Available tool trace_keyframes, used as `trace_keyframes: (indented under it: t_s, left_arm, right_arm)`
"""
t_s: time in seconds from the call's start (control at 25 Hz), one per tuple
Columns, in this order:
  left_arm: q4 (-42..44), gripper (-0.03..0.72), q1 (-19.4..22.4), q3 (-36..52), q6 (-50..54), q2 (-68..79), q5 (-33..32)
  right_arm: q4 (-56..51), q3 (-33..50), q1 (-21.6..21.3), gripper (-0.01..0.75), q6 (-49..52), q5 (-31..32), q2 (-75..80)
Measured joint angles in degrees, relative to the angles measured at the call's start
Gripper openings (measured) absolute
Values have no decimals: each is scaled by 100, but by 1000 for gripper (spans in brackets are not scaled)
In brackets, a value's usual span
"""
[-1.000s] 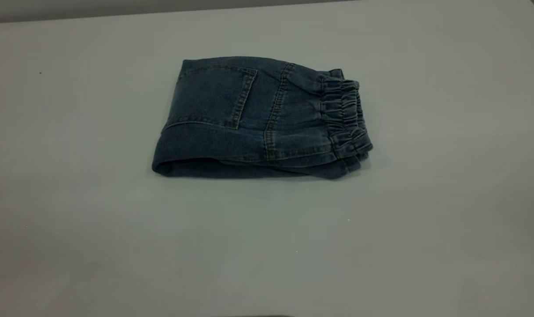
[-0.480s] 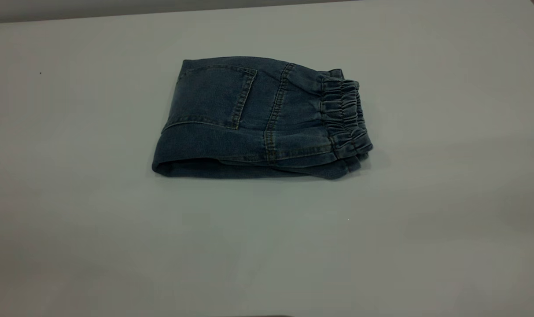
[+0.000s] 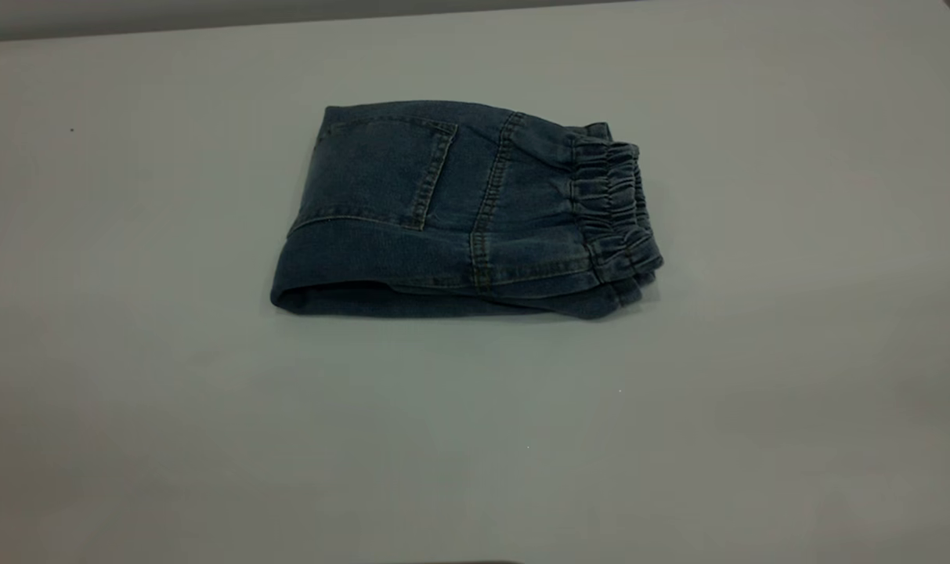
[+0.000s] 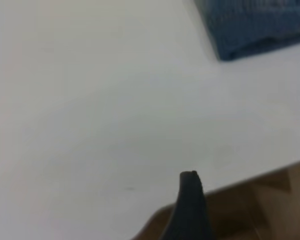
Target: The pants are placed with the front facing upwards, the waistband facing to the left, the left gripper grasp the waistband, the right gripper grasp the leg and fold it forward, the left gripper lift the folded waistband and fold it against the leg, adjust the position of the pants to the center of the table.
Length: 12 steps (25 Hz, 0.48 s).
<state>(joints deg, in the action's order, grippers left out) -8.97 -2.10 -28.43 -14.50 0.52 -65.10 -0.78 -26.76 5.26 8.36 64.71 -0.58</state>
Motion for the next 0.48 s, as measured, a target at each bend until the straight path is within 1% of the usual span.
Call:
trace_keyframes:
  t_s: [0.16,0.48]
  left_arm:
    - [0,535,171,0,0,-156,-21]
    - [0,534,170,0,0,-156,-23]
  right_arm:
    - [-5,0,0,385,4,0,-2]
    - [-5,0,0,385,4,0,-2]
